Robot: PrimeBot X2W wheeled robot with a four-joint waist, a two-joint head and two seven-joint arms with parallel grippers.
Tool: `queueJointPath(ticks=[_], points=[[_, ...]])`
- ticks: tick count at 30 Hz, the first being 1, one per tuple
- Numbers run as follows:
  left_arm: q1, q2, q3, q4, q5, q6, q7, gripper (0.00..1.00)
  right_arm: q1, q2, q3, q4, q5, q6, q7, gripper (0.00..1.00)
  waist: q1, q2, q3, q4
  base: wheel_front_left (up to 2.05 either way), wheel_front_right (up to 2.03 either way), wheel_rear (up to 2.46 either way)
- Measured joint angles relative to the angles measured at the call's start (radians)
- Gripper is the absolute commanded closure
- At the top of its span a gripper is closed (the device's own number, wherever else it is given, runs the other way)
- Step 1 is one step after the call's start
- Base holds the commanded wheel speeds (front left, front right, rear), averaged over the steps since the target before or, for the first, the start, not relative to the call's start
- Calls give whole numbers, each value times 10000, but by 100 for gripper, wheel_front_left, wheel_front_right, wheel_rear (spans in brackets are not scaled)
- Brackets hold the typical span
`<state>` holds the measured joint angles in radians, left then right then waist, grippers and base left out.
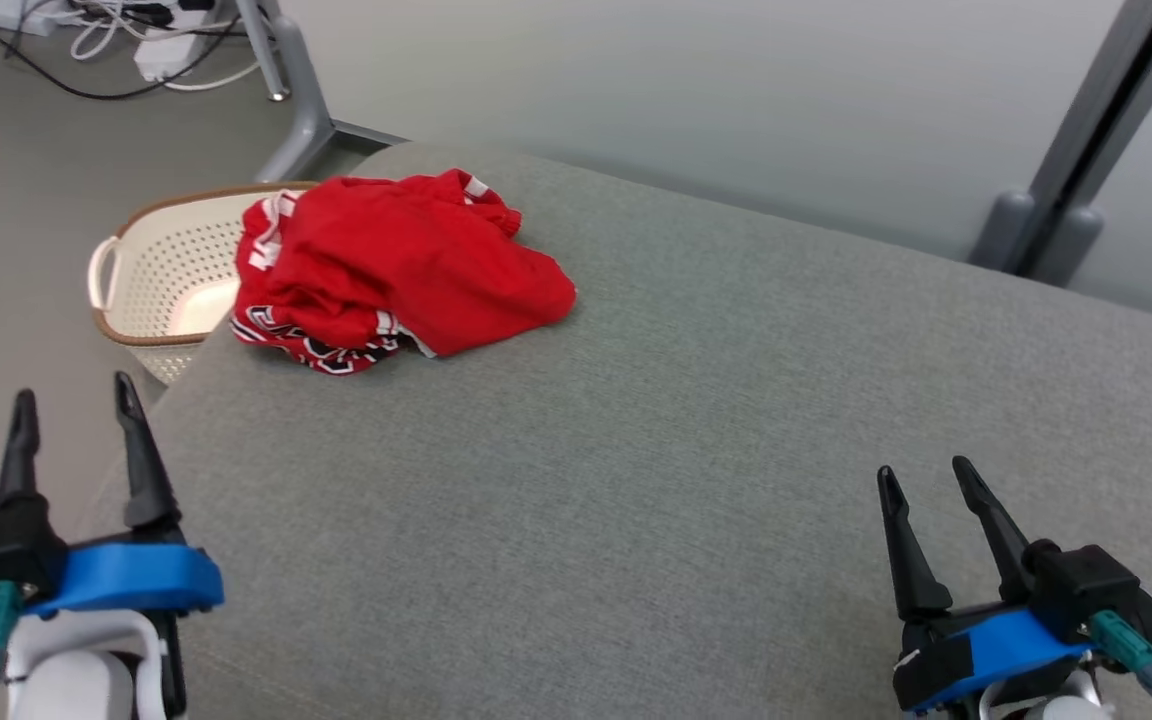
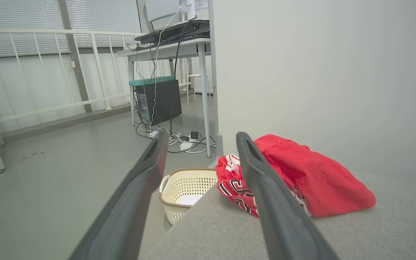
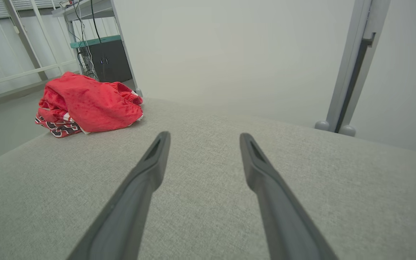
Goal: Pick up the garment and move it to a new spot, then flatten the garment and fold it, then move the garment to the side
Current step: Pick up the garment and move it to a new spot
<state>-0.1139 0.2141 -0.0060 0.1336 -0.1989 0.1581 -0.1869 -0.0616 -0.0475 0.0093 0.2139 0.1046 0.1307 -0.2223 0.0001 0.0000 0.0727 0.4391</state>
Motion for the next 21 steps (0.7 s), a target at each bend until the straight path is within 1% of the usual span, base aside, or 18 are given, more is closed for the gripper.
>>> queueJointPath(ticks=[6, 11, 14, 17, 21], points=[[-1356, 654, 552, 40, -282, -94, 167, 0, -402, -4, -125, -468, -449, 0, 270, 0, -1, 0, 716, -941, 0, 0, 0], [-2659, 1114, 945, 443, -650, -263, 238, 0, -611, -2, -382, -1170, -857, 0, 535, 0, -1, 0, 1553, -1740, 0, 0, 0], [-3453, 1442, 1200, 842, -844, -362, 265, 0, -664, -4, -499, -1733, -1057, 2, 704, 0, 1, 0, 2130, -2154, 0, 0, 0], [-4221, 1753, 1365, 1383, -1083, -562, 301, 0, -825, -15, -640, -2255, -1266, 0, 884, 0, 1, 0, 2692, -2508, 0, 0, 0], [-4954, 2313, 1651, 2115, -1337, -744, 489, 0, -887, -136, -740, -2886, -1386, 2, 1080, 0, 2, 0, 3381, -2943, 0, 0, 0]])
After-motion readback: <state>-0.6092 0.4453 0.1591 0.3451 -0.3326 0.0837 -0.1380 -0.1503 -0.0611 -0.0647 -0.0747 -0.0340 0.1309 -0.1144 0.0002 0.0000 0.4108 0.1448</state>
